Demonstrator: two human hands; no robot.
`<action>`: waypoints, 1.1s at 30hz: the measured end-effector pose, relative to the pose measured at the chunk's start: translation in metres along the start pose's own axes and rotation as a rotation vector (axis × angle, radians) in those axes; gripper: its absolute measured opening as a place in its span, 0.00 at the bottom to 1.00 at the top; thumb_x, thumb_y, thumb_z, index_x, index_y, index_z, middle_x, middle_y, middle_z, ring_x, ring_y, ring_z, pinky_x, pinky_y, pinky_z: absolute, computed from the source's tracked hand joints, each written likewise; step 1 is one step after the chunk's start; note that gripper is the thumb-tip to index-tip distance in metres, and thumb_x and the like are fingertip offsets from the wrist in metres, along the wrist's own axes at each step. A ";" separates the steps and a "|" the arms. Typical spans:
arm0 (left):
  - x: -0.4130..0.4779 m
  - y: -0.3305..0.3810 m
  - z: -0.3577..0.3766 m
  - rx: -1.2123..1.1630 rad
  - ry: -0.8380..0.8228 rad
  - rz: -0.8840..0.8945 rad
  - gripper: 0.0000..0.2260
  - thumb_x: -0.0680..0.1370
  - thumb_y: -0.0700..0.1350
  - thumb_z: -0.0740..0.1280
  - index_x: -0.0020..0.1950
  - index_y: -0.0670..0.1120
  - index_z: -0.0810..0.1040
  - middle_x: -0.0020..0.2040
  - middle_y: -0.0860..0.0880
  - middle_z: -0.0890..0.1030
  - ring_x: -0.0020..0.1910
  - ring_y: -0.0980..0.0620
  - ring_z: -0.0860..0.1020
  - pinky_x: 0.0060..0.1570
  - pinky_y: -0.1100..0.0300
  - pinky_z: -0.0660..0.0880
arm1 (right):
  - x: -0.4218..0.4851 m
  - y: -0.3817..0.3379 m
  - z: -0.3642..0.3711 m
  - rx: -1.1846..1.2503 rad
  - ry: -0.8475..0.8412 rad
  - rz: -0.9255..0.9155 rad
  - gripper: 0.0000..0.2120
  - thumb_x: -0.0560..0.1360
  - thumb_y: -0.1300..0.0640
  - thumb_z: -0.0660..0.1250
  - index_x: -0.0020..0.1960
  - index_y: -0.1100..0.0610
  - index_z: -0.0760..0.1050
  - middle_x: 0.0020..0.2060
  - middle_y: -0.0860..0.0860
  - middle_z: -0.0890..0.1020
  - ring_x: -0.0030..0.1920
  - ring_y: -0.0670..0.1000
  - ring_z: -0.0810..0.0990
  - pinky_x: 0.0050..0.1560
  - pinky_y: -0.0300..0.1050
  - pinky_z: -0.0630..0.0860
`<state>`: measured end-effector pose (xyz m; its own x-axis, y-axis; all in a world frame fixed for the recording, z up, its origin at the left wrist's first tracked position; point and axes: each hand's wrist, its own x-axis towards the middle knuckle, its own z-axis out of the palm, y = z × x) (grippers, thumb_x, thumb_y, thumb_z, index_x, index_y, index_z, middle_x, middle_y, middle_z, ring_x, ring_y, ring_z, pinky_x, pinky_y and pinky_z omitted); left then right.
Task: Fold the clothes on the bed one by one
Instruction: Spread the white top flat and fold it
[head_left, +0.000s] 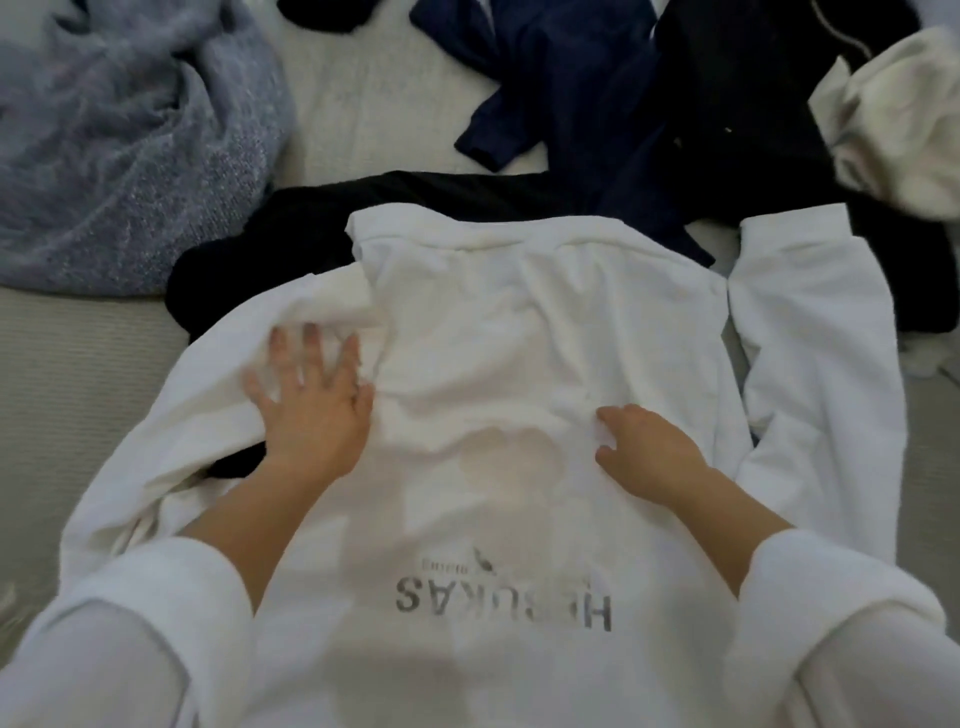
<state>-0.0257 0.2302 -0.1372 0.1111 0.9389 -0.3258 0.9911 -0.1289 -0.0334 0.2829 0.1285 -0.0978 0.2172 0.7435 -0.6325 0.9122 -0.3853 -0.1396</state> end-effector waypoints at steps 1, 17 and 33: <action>0.006 -0.012 -0.002 -0.051 -0.011 -0.193 0.29 0.81 0.59 0.46 0.79 0.50 0.44 0.79 0.45 0.39 0.75 0.40 0.34 0.68 0.32 0.38 | 0.002 0.006 0.001 -0.015 0.009 -0.005 0.17 0.78 0.56 0.59 0.66 0.57 0.70 0.60 0.55 0.73 0.59 0.57 0.74 0.56 0.47 0.72; 0.156 0.069 -0.079 -0.615 0.139 -0.470 0.25 0.78 0.53 0.61 0.60 0.30 0.72 0.59 0.29 0.74 0.57 0.31 0.73 0.55 0.45 0.69 | 0.111 0.082 -0.076 0.818 0.542 0.563 0.14 0.80 0.54 0.57 0.58 0.64 0.71 0.51 0.60 0.77 0.54 0.62 0.77 0.47 0.45 0.70; 0.208 0.019 -0.091 -1.031 0.348 -0.277 0.15 0.76 0.54 0.65 0.61 0.50 0.77 0.51 0.45 0.82 0.42 0.50 0.79 0.45 0.59 0.79 | 0.125 0.119 -0.129 1.290 0.579 0.329 0.25 0.73 0.64 0.64 0.69 0.52 0.70 0.56 0.54 0.81 0.54 0.52 0.80 0.56 0.45 0.76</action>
<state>0.0233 0.4518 -0.1198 -0.2676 0.9530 -0.1418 0.5538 0.2726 0.7868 0.4632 0.2464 -0.0951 0.7428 0.5181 -0.4241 -0.0790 -0.5612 -0.8239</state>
